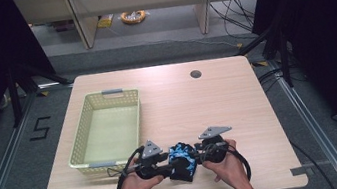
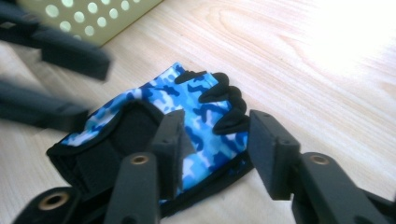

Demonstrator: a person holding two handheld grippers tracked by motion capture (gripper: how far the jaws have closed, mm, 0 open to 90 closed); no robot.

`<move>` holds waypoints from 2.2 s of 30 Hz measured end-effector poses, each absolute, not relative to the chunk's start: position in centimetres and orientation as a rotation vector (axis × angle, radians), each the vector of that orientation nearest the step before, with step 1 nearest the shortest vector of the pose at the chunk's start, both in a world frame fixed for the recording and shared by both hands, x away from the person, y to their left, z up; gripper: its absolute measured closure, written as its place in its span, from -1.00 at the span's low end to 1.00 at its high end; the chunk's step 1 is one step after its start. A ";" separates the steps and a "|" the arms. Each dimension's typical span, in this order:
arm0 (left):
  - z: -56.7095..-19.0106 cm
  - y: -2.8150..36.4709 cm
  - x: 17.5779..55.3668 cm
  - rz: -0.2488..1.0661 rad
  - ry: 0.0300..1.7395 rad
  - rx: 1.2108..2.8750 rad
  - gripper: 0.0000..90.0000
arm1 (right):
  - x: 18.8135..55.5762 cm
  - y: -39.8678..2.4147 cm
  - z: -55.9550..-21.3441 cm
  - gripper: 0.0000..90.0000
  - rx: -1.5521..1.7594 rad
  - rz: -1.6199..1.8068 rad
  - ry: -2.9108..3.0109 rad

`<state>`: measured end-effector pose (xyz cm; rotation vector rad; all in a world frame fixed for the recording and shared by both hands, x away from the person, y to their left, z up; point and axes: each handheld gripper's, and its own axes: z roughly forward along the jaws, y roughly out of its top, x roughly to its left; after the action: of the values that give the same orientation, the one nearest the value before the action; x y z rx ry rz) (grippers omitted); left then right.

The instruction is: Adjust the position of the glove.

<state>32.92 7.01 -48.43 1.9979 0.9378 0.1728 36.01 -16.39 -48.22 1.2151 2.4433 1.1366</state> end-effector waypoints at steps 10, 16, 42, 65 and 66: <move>-50.9 6.9 32.4 0.013 1.090 1.965 -0.02 | 38.5 -15.8 -50.0 -0.03 1.319 0.998 2.571; -51.5 6.8 32.4 0.032 1.051 2.010 0.17 | 38.2 -15.5 -49.9 0.09 1.315 1.000 2.580; -51.4 6.8 32.4 0.012 1.031 2.051 0.42 | 36.1 -17.0 -50.2 0.78 1.344 1.022 2.524; -50.1 8.0 32.8 -0.037 1.014 1.946 0.79 | 35.9 -17.4 -49.1 0.86 1.274 1.155 2.501; -49.8 8.1 32.8 -0.040 1.007 1.950 0.79 | 35.9 -17.4 -48.9 0.86 1.262 1.167 2.512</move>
<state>32.80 8.12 -49.79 1.9500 1.0066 -0.0399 35.91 -17.37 -48.87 1.2617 2.5119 1.1670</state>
